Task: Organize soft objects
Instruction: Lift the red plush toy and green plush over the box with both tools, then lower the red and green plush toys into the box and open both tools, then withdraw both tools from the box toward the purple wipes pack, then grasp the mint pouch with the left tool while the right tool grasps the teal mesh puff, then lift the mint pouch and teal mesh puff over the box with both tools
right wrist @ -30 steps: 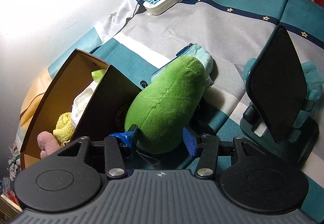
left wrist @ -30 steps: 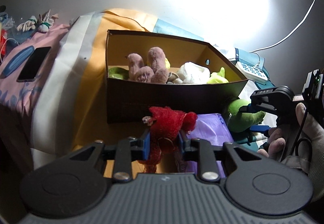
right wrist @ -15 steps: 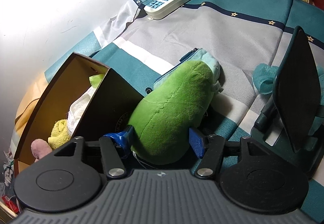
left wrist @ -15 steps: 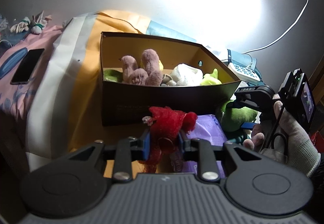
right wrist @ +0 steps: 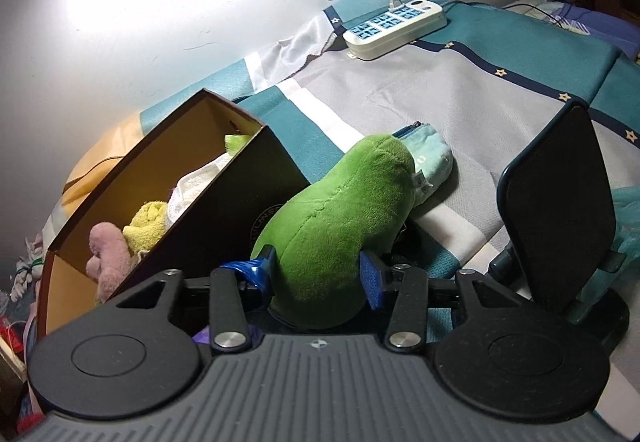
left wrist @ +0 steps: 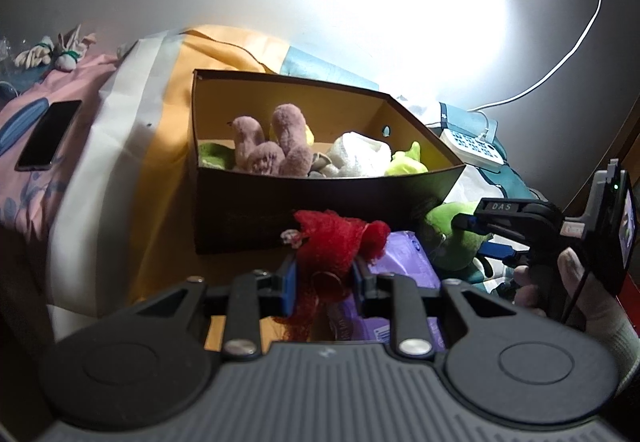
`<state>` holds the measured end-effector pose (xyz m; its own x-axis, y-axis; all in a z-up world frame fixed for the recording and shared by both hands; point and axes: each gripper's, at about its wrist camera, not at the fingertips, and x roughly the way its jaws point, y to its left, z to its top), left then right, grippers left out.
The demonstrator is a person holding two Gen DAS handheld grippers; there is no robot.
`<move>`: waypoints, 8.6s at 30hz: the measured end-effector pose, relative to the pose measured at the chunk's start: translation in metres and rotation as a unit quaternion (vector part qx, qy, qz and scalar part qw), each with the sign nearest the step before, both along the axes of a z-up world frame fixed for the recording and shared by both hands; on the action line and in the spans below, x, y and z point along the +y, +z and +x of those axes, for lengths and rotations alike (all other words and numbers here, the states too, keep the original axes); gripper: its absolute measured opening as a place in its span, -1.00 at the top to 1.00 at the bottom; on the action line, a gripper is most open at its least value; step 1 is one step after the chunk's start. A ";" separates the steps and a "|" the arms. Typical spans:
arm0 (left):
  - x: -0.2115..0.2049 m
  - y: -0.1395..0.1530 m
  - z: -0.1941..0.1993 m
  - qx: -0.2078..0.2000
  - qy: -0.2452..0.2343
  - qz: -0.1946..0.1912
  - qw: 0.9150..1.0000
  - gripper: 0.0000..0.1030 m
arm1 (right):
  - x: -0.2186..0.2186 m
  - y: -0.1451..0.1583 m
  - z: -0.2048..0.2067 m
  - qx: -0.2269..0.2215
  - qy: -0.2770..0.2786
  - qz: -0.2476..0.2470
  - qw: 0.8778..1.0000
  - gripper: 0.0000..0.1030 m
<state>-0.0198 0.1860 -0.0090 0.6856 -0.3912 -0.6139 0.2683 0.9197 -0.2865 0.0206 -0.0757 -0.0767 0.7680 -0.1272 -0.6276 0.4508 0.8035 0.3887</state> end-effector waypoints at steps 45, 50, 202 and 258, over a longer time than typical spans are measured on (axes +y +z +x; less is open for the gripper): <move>-0.033 0.024 -0.007 -0.018 -0.009 0.007 1.000 0.50 | -0.046 -0.019 -0.069 0.013 0.100 0.189 0.977 0.35; -0.032 0.036 0.004 -0.038 -0.006 0.007 0.999 0.50 | -0.054 0.011 -0.078 -0.044 0.140 0.202 0.968 0.35; -0.333 -0.092 0.161 0.108 -0.146 0.163 0.970 -0.05 | -0.199 -0.054 -0.072 -0.001 0.367 -0.101 0.925 0.30; -0.141 0.035 0.143 -0.061 0.101 0.105 0.987 0.85 | -0.144 0.129 0.106 -0.201 0.404 0.095 0.888 1.00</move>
